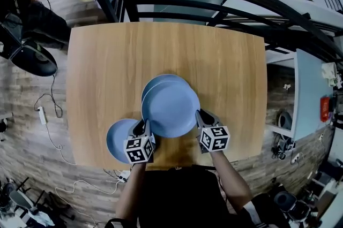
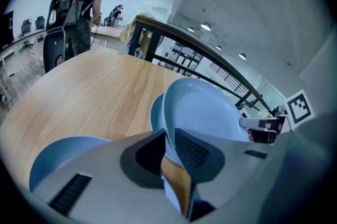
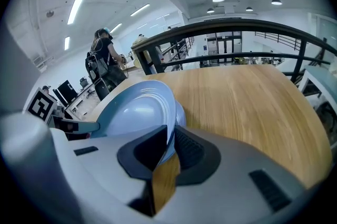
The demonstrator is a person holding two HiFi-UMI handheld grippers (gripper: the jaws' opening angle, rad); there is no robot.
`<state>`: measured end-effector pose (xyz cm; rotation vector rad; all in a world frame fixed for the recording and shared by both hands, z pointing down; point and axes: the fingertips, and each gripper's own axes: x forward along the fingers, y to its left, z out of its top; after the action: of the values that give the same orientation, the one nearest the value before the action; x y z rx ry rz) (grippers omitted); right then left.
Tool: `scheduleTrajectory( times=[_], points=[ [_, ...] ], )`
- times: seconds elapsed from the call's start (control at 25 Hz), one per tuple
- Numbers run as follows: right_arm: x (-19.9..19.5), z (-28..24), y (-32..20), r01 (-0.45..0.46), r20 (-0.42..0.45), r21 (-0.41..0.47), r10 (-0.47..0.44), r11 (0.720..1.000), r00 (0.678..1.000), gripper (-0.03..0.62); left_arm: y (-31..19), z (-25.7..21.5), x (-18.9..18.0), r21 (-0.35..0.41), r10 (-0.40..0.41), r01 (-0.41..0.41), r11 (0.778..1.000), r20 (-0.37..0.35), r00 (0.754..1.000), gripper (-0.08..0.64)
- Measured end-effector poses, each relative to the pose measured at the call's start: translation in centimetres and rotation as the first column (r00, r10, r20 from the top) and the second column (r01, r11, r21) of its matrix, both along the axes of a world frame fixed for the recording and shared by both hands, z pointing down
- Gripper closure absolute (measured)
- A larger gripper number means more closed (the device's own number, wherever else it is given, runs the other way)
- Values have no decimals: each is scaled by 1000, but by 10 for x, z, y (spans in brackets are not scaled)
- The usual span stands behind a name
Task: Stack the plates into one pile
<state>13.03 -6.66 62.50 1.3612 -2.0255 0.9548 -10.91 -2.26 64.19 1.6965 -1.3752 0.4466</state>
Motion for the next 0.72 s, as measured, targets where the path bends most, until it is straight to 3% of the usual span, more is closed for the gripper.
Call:
scheduleTrajectory(
  times=[0.72],
  points=[
    [-9,41,-28,43,29,-65,-41,997,999,534,-14,37,-7,-92,-59,60,994,11,998,491]
  ],
)
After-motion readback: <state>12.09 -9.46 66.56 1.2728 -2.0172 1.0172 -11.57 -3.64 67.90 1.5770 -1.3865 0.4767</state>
